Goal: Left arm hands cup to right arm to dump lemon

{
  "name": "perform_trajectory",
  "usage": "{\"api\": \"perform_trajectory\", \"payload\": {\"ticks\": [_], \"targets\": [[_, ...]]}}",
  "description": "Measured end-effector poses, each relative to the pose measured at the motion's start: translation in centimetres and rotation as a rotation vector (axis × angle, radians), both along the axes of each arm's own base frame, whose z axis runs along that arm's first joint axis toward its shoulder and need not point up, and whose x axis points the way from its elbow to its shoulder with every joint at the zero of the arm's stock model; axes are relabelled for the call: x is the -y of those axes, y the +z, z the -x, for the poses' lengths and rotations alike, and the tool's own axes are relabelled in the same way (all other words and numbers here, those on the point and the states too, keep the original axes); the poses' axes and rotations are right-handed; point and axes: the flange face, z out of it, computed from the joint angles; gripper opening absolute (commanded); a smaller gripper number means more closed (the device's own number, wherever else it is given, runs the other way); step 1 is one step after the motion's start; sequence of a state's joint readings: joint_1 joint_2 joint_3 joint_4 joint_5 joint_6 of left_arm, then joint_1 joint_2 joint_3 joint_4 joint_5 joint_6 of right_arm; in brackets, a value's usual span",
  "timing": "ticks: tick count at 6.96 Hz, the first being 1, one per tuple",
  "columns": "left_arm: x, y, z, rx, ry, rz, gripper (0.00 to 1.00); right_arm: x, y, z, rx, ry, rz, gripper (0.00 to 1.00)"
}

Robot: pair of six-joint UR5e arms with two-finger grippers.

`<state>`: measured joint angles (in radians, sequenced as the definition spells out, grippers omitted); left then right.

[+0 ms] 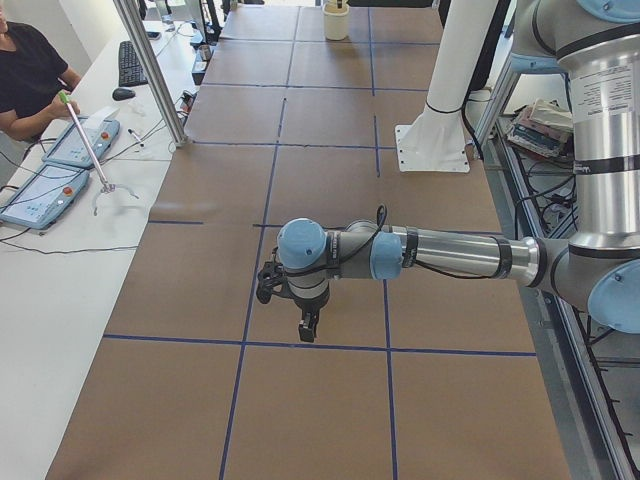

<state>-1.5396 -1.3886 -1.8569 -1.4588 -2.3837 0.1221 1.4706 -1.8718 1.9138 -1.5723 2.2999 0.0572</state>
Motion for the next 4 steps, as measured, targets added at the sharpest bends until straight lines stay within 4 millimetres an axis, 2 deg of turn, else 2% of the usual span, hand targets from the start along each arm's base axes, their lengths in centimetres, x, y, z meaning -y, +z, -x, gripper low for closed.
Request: {"api": "perform_trajectory", "payload": {"ticks": [2,4], "targets": [[-0.15,-1.24,-0.32,0.000,0.011,-0.016,1.00,0.00,-0.01,0.07,0.006,0.000,0.002,1.00],[-0.49,-0.98,-0.43,0.005,0.017,-0.007,1.00,0.00,-0.04,0.11,0.010,-0.001,0.002,1.00]]}}
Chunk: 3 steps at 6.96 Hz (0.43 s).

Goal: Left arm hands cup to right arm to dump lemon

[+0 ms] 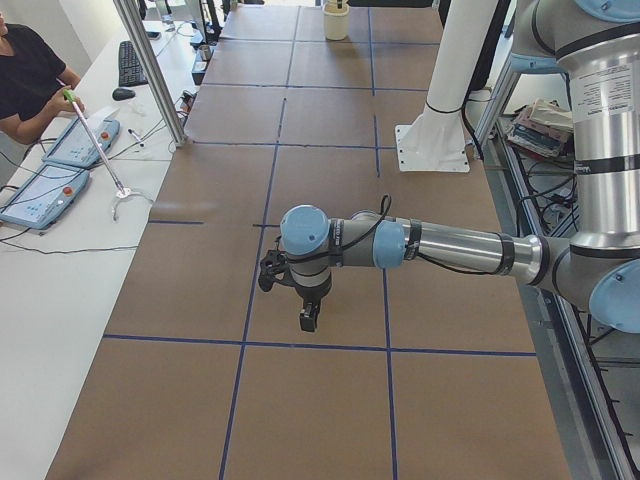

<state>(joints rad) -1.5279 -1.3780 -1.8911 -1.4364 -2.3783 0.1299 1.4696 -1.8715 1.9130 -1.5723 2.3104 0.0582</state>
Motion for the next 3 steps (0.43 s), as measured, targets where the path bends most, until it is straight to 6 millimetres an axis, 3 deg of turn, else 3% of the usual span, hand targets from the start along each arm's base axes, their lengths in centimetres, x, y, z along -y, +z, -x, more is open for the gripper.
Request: {"api": "perform_trajectory", "payload": {"ticks": [3], "targets": [[-0.09,0.29,-0.11,-0.007,0.002,0.007,1.00,0.02,-0.48,0.14,0.020,0.002,-0.003,1.00]]}}
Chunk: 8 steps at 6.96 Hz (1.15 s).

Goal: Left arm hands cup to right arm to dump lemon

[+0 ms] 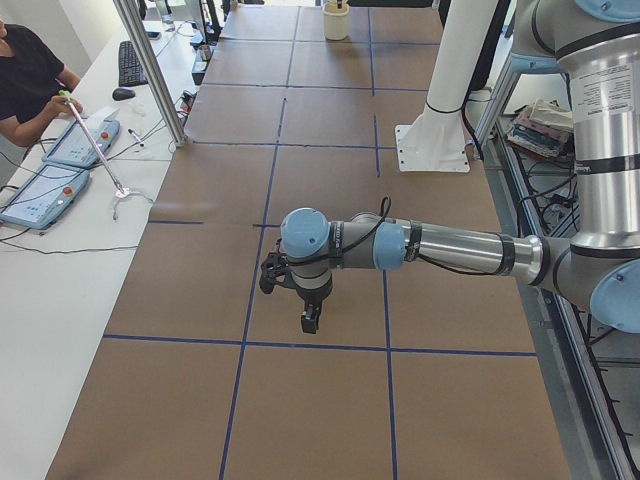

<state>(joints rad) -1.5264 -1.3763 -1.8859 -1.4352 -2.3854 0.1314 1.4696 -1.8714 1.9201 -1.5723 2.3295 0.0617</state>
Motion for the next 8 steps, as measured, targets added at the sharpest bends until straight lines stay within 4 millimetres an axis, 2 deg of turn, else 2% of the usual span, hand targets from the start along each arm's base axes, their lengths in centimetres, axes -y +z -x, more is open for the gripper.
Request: {"api": "perform_trajectory", "payload": {"ticks": [3,6,7,8], "targets": [[0.0,0.0,0.0,-0.006,0.003,-0.010,1.00,0.0,-0.5,0.4,0.056,-0.001,0.003,1.00],[-0.2,0.0,-0.3,-0.016,0.005,-0.009,1.00,0.5,-1.3,0.7,0.070,-0.004,-0.073,1.00],[0.1,-0.5,-1.0,-0.039,0.004,-0.011,1.00,0.7,-1.7,1.1,0.075,-0.015,-0.110,1.00],[0.6,-1.3,-2.6,-0.064,0.006,-0.021,1.00,0.9,-2.1,2.0,0.082,-0.037,-0.145,1.00]]}}
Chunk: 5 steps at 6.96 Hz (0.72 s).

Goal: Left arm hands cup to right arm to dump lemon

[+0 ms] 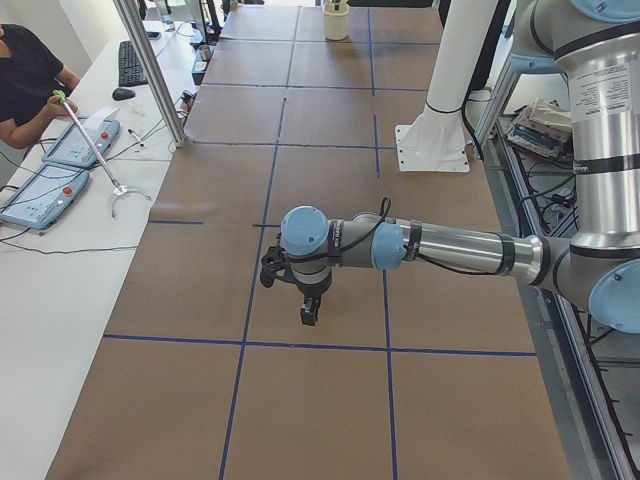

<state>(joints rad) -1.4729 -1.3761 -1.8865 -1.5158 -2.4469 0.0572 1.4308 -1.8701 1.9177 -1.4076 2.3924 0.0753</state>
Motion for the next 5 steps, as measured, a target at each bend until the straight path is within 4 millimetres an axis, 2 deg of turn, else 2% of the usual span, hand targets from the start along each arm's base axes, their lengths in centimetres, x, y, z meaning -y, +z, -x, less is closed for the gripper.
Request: {"api": "perform_trajectory", "payload": {"ticks": [3,5], "targets": [[1.0,-1.5,-7.6,-0.021,0.000,0.023,1.00,1.1,-1.9,3.8,0.029,-0.091,-0.094,1.00],[1.6,-1.8,-11.8,0.018,-0.014,0.046,1.00,1.9,-3.3,5.0,0.070,-0.116,-0.124,1.00]]}}
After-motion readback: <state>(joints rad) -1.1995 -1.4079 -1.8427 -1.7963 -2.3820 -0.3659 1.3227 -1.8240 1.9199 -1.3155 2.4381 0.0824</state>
